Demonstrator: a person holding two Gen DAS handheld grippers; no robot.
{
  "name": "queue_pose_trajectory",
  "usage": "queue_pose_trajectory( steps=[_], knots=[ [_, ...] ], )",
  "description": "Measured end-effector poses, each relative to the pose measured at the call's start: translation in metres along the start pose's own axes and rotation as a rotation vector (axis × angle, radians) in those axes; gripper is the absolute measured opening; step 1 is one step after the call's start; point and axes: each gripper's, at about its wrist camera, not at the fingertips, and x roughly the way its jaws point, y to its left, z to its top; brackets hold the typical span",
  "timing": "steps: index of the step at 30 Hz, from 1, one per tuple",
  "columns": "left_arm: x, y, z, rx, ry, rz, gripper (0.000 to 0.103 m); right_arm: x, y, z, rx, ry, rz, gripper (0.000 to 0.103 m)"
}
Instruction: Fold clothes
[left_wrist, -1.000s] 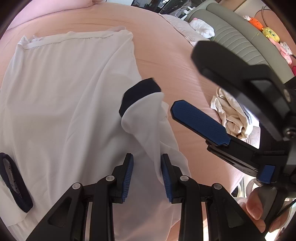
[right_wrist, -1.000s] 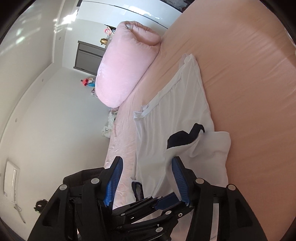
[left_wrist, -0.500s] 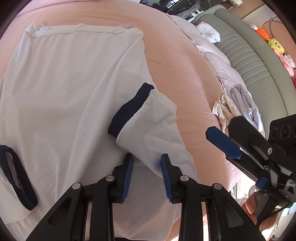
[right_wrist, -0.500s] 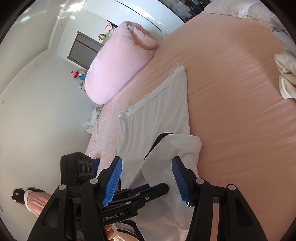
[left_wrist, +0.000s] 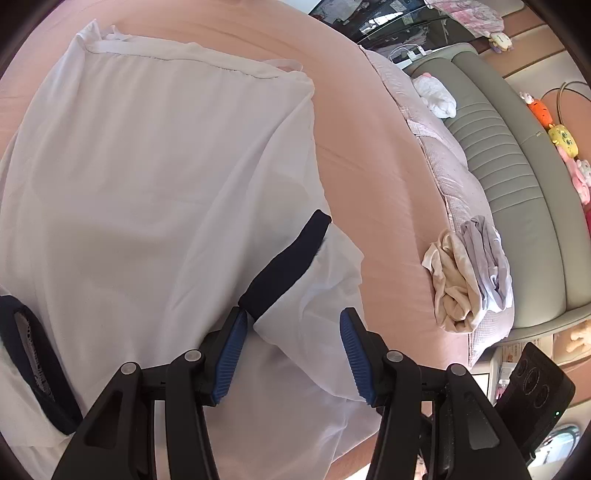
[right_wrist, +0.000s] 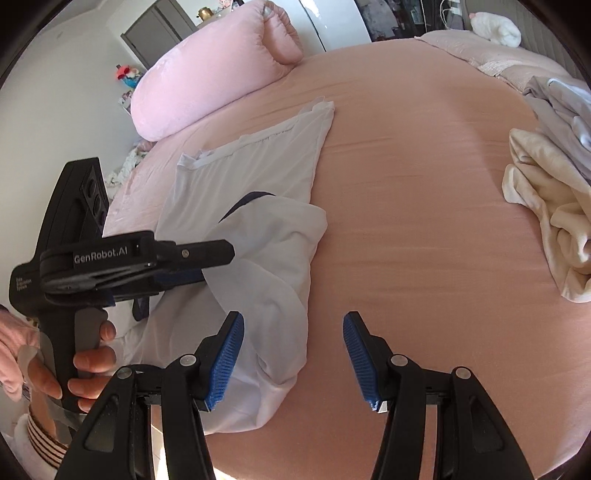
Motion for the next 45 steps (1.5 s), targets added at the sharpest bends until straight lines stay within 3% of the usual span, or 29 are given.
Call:
queue_pose_trajectory(
  steps=[10, 18, 28, 29, 30, 32, 33, 34, 36, 40, 45],
  knots=[
    [0.009, -0.004, -0.007, 0.006, -0.02, -0.012, 0.049, 0.02, 0.009, -0.011, -0.082, 0.08, -0.035, 0.056],
    [0.004, 0.006, -0.001, -0.028, -0.021, -0.04, 0.049, 0.021, 0.008, -0.013, -0.102, 0.065, -0.123, 0.056],
    [0.009, -0.004, -0.006, -0.027, -0.073, -0.016, 0.048, 0.022, 0.011, -0.018, -0.122, 0.051, -0.212, 0.056],
    [0.012, -0.008, -0.007, -0.024, -0.074, -0.015, 0.047, 0.021, 0.011, -0.019, -0.123, 0.048, -0.214, 0.056],
    [0.014, -0.011, -0.009, -0.016, -0.08, -0.005, 0.038, 0.021, 0.011, -0.019, -0.122, 0.045, -0.215, 0.055],
    [0.015, -0.017, -0.013, 0.015, -0.108, 0.043, 0.024, 0.02, 0.01, -0.02, -0.109, 0.04, -0.206, 0.049],
    [0.015, -0.02, -0.016, 0.031, -0.121, 0.067, 0.023, 0.019, 0.008, -0.021, -0.097, 0.039, -0.198, 0.032],
    [0.014, -0.022, -0.018, 0.043, -0.137, 0.086, 0.022, 0.017, 0.005, -0.022, -0.074, 0.039, -0.184, 0.022],
    [0.007, -0.024, -0.023, 0.063, -0.172, 0.108, 0.019, 0.013, 0.0, -0.025, -0.029, 0.041, -0.157, 0.017],
    [-0.002, -0.025, -0.028, 0.109, -0.197, 0.189, 0.019, 0.004, -0.013, -0.034, 0.058, 0.045, -0.119, 0.017],
    [-0.008, -0.022, -0.039, 0.113, -0.194, 0.247, 0.019, 0.0, -0.013, -0.039, 0.048, 0.062, -0.129, 0.017]
  ],
)
